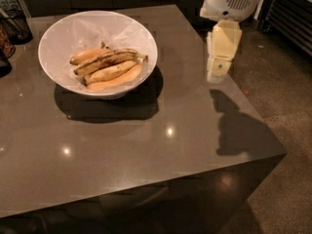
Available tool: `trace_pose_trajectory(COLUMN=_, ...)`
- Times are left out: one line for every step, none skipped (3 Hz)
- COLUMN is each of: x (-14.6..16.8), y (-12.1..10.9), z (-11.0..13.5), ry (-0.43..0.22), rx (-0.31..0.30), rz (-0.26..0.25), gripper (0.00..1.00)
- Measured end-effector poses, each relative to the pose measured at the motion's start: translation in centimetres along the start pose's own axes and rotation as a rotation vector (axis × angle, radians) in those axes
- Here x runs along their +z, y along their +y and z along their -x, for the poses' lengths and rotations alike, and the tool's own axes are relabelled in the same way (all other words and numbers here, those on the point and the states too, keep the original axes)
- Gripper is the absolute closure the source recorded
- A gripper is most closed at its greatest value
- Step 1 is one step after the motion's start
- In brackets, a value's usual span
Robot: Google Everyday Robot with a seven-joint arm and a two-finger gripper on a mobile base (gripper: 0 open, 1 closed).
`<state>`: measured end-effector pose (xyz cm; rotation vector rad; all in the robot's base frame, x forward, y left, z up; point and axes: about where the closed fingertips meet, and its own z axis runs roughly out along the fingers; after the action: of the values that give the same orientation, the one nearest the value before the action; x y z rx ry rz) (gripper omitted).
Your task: Pick banana from white bowl
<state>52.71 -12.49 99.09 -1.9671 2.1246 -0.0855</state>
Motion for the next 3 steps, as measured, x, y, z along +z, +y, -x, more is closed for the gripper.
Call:
trace_pose_trajectory(x=0.0, y=-1.2, z=1.2, ry=-0.032, rx=-0.01, rz=-0.042, gripper=0.0)
trace_pose_trajectory(x=-0.4, y=-3.1, z=3.5, ry=-0.049, rx=-0.042, rz=-0.075, gripper=0.0)
trace_pose_trajectory(x=0.2, y=-5.1, z=6.1, ry=-0.059, rx=-0.093, rz=-0.061, gripper=0.0)
